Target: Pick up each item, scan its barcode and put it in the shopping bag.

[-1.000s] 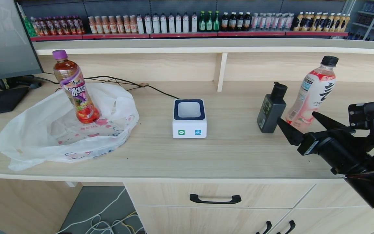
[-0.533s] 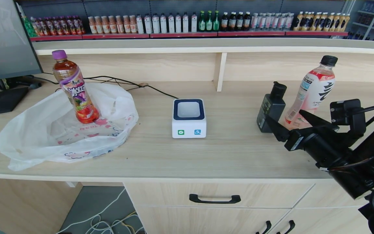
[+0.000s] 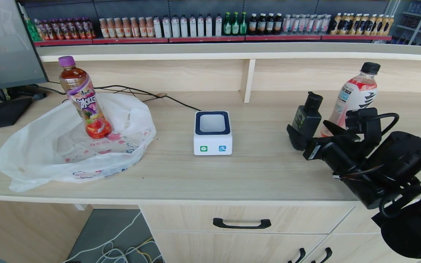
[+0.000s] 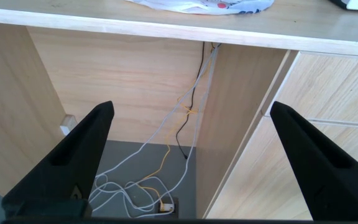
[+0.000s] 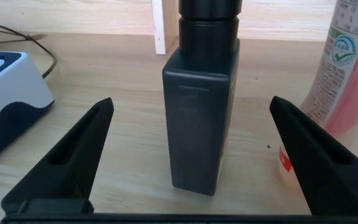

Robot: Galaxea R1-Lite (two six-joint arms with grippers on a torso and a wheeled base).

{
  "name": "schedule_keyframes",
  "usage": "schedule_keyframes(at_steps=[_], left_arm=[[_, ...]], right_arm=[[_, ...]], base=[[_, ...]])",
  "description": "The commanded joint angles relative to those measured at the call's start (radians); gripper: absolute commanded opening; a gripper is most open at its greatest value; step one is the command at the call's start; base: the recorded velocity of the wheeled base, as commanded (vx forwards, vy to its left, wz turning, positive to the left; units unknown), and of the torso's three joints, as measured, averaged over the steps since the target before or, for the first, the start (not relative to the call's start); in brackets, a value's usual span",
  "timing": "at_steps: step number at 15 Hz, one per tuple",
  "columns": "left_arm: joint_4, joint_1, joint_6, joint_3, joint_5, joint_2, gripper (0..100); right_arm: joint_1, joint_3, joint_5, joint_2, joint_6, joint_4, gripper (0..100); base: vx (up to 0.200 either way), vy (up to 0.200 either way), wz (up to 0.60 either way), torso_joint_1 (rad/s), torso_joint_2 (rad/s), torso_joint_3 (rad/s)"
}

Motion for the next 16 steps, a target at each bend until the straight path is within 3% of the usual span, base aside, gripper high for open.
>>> schedule_keyframes(at_steps=[1,8,16], left_arm=[[0.000,0.000,0.001,0.000,-0.001,0.000,100],[0.000,0.000,0.001,0.000,-0.001,0.000,100],[0.000,0.000,0.001,0.000,-0.001,0.000,100]], right_arm=[[0.005,-0.045,-0.006,0.051,-0.003,-0.001,100],[0.005,-0.182,-0.112,0.139,-0.008,-0.001,100],[-0.007,-0.222,-0.118,0.166,-0.003,-0.001,100]], base=[[0.000,0.000,0.00,0.000,0.00,0.000],[0.000,0.000,0.00,0.000,0.00,0.000],[0.000,0.000,0.00,0.000,0.00,0.000]])
